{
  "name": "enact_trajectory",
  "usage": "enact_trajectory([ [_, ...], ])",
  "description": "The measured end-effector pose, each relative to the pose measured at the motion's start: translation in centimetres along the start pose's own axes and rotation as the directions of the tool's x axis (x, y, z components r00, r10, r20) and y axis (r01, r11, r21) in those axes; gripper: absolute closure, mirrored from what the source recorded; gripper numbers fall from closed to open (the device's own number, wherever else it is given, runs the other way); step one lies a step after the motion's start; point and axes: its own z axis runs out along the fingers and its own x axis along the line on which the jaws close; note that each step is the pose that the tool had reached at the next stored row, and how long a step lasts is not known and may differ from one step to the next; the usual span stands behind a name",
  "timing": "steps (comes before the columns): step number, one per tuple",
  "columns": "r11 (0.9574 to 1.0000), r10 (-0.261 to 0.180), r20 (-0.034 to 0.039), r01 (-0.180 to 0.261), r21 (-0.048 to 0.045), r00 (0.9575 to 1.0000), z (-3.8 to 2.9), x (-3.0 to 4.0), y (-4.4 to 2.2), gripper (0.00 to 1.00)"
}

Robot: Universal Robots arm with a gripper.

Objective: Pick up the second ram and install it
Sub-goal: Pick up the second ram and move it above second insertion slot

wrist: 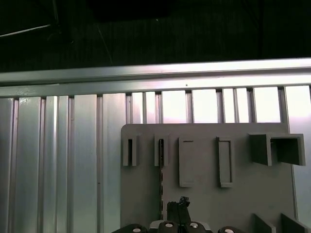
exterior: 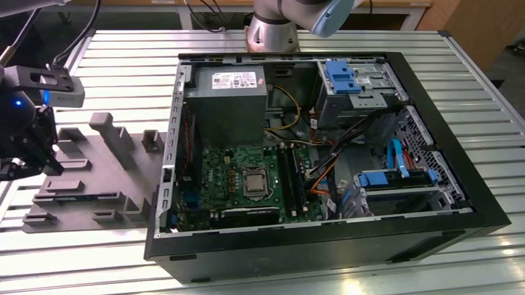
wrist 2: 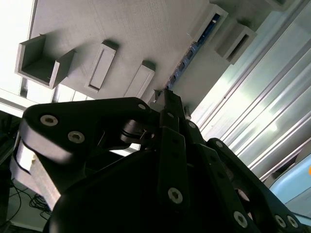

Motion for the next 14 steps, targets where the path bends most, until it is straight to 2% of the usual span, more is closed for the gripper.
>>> enact_trajectory([
  [14, 1.0000, 0.000, -0.0002, 0.000, -0.0001, 1.0000, 0.85, 0.25, -0.05, 0.89],
])
